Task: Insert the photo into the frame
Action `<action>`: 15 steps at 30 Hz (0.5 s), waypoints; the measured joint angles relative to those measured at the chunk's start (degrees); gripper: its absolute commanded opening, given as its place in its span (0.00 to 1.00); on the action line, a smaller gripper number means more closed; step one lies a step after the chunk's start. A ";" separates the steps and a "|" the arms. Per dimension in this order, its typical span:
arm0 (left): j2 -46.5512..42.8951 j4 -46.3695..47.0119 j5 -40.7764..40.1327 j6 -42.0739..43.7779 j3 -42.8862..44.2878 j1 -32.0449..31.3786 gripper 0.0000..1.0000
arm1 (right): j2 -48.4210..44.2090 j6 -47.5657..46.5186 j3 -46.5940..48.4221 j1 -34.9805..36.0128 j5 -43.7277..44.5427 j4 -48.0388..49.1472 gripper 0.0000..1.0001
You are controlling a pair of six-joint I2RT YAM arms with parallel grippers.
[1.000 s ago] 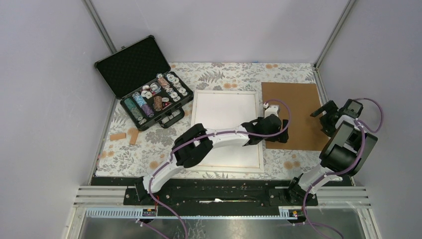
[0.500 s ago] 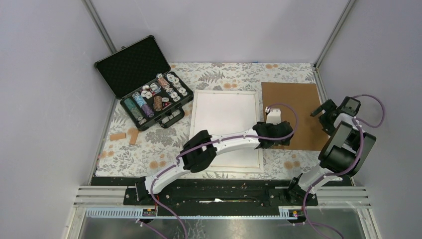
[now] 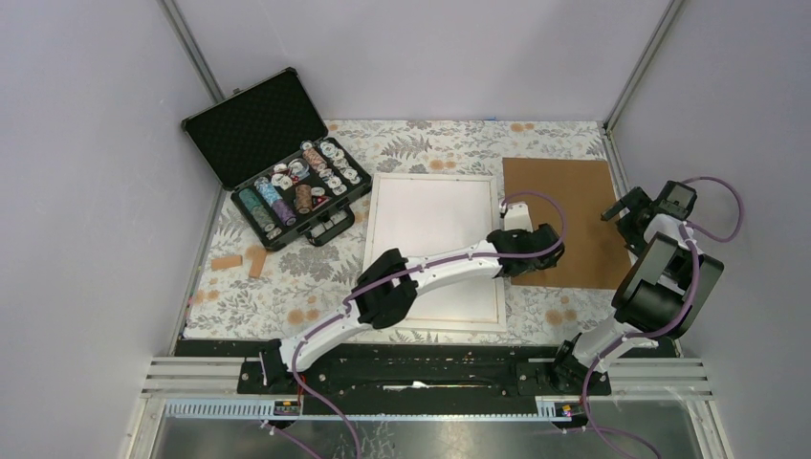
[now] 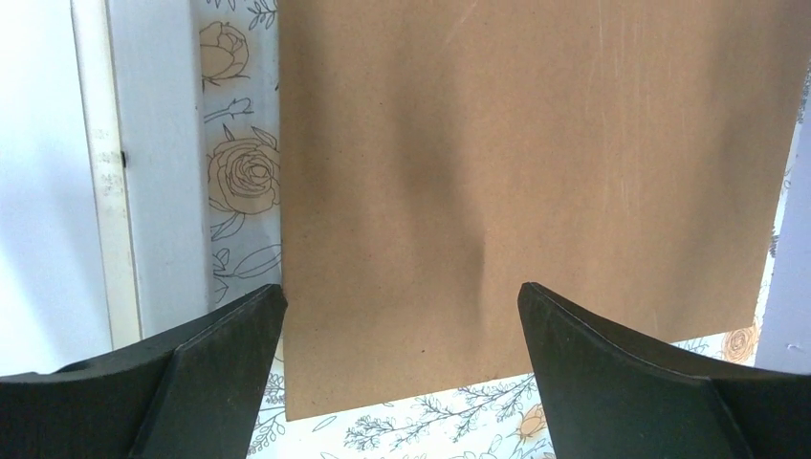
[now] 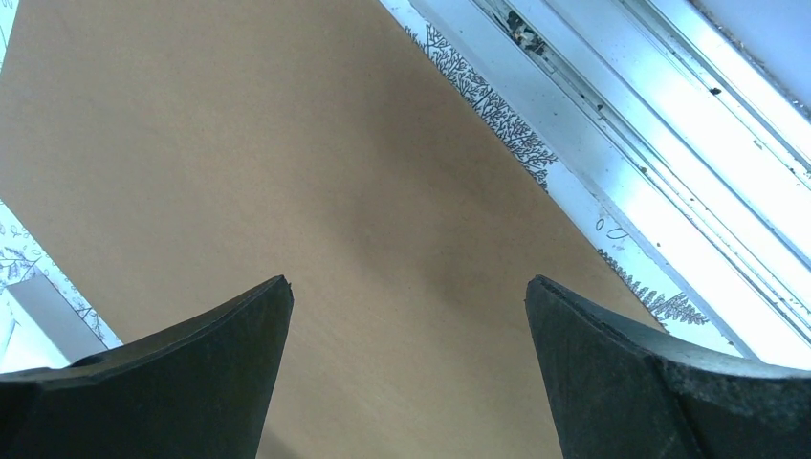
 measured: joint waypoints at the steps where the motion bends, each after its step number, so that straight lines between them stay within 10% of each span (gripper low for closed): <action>1: 0.15 -0.26 0.48 -0.26 0.31 0.20 0.99 | 0.00 -0.04 0.00 0.00 0.04 -0.15 1.00; 15: -1.57 9.25 7.74 6.38 -4.42 2.71 0.99 | 4.35 -3.72 4.17 0.00 7.69 -1.66 1.00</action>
